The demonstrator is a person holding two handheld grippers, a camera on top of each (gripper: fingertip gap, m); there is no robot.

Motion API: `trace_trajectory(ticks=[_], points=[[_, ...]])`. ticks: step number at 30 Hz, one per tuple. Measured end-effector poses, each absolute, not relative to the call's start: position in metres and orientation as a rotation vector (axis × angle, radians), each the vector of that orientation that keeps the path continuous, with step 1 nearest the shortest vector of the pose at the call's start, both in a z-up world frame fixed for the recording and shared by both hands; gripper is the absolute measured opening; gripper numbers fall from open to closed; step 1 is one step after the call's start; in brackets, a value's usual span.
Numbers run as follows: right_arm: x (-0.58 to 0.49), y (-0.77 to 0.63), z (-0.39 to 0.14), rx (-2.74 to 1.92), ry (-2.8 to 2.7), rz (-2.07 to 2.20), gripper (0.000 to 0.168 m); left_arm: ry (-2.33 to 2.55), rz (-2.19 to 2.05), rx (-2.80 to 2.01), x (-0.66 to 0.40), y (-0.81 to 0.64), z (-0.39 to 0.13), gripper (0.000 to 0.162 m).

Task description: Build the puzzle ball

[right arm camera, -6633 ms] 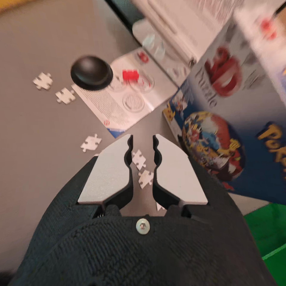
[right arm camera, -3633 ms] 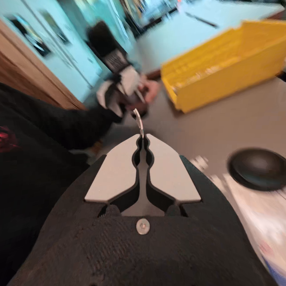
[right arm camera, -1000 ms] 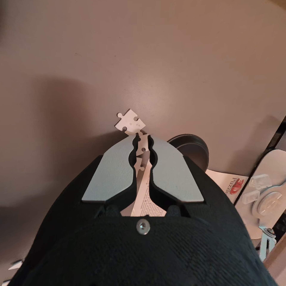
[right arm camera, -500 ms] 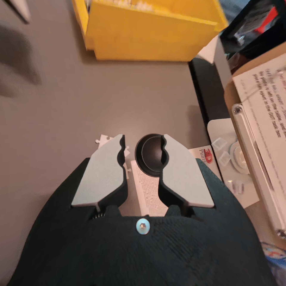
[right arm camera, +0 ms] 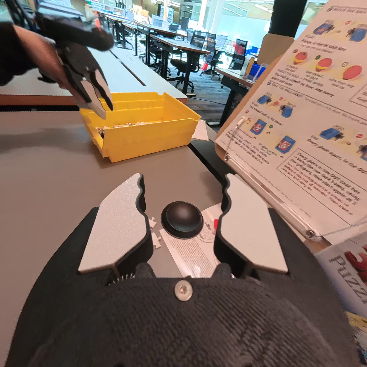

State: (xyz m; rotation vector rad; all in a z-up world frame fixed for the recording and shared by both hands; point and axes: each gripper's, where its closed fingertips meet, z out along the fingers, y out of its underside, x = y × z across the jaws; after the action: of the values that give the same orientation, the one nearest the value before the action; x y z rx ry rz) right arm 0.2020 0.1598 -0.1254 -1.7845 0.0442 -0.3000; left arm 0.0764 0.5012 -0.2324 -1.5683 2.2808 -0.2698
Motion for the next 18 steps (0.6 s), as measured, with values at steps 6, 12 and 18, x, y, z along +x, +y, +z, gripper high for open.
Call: trace_trajectory(ticks=[6, 12, 18], points=[[0.216, 0.131, -0.119, -1.772, 0.115, -0.339, 0.075, 2.294, -0.015, -1.744, 0.117, 0.538, -0.274, 0.037], [0.217, 0.125, -0.118, -1.775, 0.111, -0.359, 0.074, 2.26, 0.104, -1.844, 0.143, 0.567, -0.298, 0.035], [0.215, 0.127, -0.121, -1.793, 0.09, -0.353, 0.074, 2.242, 0.083, -1.944, 0.15, 0.57, -0.306, 0.029]])
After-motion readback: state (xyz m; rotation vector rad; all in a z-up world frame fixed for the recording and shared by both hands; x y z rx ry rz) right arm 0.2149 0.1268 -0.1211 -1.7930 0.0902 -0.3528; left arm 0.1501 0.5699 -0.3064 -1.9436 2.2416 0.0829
